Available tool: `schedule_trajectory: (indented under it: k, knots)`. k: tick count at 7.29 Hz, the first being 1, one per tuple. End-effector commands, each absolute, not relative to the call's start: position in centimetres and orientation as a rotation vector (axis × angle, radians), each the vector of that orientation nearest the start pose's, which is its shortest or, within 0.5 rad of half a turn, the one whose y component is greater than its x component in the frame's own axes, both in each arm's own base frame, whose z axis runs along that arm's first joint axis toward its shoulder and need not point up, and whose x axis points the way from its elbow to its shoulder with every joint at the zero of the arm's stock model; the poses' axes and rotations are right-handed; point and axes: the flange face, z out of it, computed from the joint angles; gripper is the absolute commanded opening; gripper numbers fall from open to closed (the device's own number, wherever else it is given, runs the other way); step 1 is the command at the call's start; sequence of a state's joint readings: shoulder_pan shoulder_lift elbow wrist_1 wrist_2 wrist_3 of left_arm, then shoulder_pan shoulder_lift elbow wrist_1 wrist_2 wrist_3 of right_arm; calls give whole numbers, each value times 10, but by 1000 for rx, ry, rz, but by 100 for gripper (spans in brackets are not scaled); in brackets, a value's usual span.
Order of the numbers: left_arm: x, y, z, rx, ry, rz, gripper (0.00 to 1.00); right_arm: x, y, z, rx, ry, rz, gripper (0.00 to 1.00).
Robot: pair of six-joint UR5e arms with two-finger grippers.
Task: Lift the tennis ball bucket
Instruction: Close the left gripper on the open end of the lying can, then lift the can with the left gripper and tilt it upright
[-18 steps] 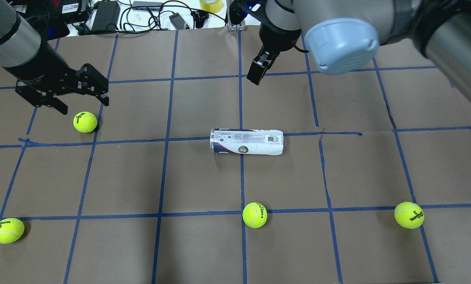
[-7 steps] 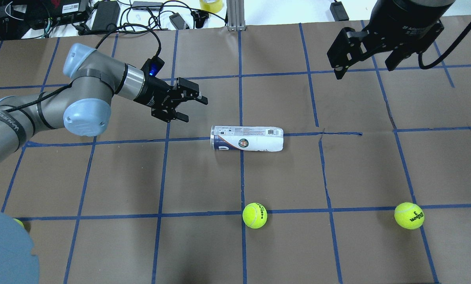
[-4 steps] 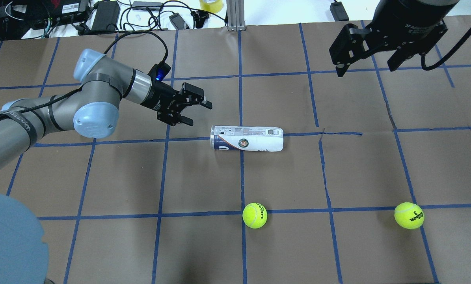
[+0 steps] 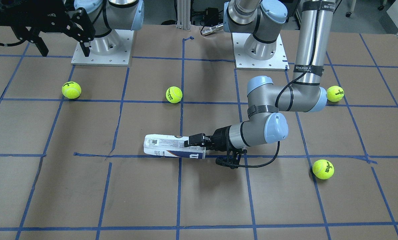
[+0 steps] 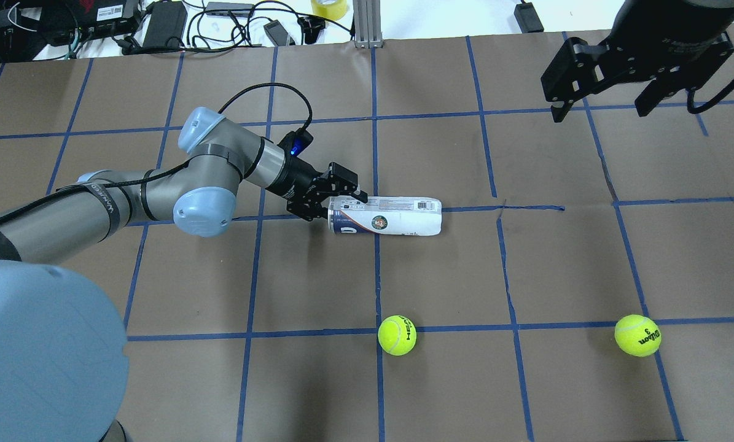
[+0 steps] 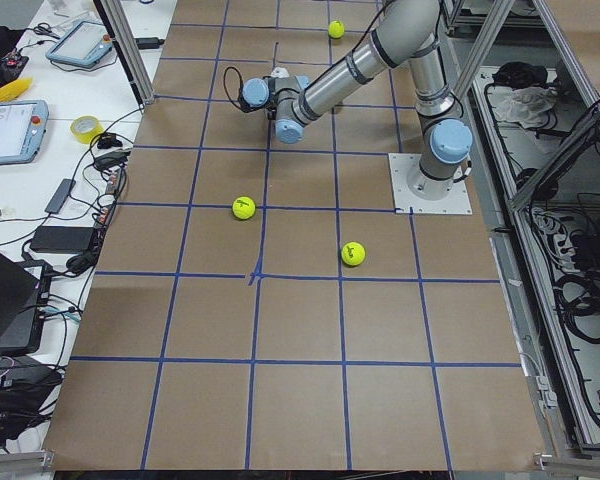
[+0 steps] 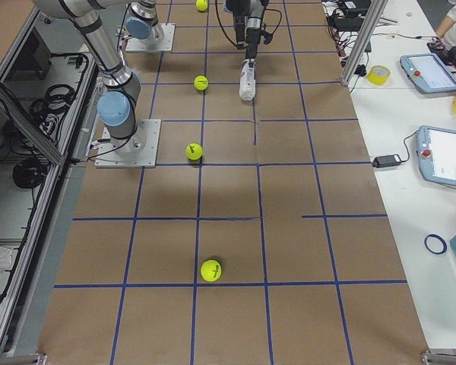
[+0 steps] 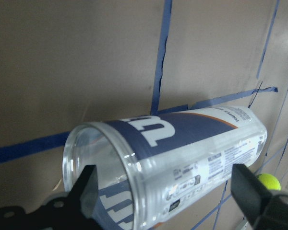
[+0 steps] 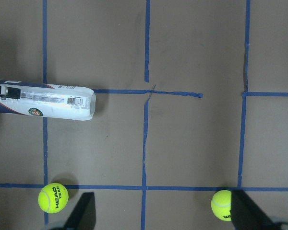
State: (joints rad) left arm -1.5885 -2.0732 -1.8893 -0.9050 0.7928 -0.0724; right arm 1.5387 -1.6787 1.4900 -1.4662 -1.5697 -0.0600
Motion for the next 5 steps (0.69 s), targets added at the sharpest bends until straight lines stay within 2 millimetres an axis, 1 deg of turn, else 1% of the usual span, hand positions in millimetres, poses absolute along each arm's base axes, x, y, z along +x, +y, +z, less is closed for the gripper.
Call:
schedule_trajectory:
  k: [1,2,3,4,5]
  knots:
    - [-214,-564,175,353,-2348,-280,1,119,-450,568,-50,3144,-128,100]
    - [-214,-572,191,496,-2326,-303,0,119,-450,568,-60,3143,-128,100]
    - [-218,-587,211,653,-2294,-322,0,119,-450,567,-63,3144,-125,100]
    - [-217,-608,248,775,-2248,-284,0,119,-449,568,-67,3144,-125,100]
    - [-218,-628,291,863,-2203,-236,0,119,-449,568,-70,3144,-125,100]
